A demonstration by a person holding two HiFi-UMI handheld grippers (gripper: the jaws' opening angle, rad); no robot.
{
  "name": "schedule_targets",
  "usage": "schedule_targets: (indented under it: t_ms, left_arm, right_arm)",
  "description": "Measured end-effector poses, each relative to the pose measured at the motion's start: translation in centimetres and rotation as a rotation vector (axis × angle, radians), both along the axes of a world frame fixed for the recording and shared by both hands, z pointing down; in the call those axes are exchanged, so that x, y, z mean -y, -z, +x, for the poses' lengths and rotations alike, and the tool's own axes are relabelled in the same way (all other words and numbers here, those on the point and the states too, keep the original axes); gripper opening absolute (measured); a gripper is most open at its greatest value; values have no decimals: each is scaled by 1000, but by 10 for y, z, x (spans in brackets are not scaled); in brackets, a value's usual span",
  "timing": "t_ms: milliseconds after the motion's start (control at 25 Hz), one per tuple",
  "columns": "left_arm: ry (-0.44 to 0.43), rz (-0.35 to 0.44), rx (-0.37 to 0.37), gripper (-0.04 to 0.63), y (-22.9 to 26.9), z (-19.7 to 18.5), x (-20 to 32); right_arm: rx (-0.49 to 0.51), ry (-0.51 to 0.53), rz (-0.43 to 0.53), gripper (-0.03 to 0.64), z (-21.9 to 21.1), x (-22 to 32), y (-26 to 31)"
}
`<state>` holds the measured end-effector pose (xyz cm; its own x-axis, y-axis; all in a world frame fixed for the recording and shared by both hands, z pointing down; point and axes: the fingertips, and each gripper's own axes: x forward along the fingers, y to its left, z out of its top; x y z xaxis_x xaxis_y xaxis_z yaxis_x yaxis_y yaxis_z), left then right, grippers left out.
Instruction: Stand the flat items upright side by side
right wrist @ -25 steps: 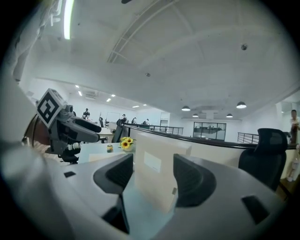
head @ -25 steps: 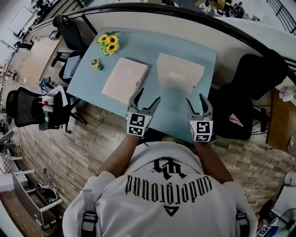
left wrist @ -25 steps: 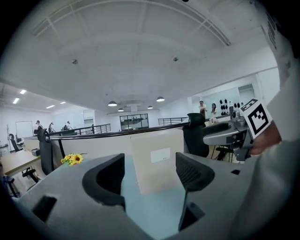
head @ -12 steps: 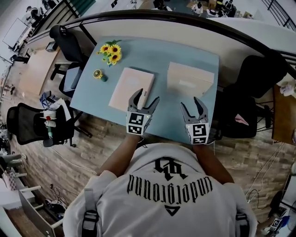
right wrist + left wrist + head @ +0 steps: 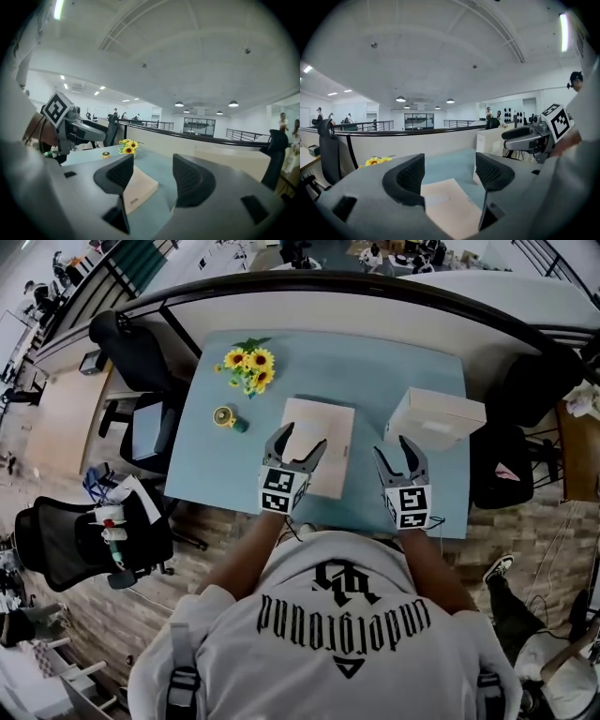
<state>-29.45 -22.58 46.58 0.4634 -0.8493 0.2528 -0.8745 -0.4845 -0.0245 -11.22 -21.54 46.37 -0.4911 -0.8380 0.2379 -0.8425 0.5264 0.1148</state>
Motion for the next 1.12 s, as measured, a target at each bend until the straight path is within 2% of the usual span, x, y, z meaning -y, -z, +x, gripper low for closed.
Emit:
schedule_targets:
  t_ms: [160,280,680,920,1120]
  left_arm:
    - [-49,-12,5,353,-3,-48,6]
    - [-70,-30,-4,354,-9,-70,4]
    - [-90,-128,18,355,-49,-100,8]
    - [-91,-248,17,354,-89,-106,20]
    - [-82,-403,-31,356,-140,-107,27]
  right_arm:
    - [36,-77,-53,267,-36,4,-9]
    - [41,-107,-85,268,-55,0,-16]
    - [15,-62,-228,282,-97,3,-63]
    - [43,-52,-399,301,-106,15,-113]
    - [119,-41,-586,313,-107,20,-159]
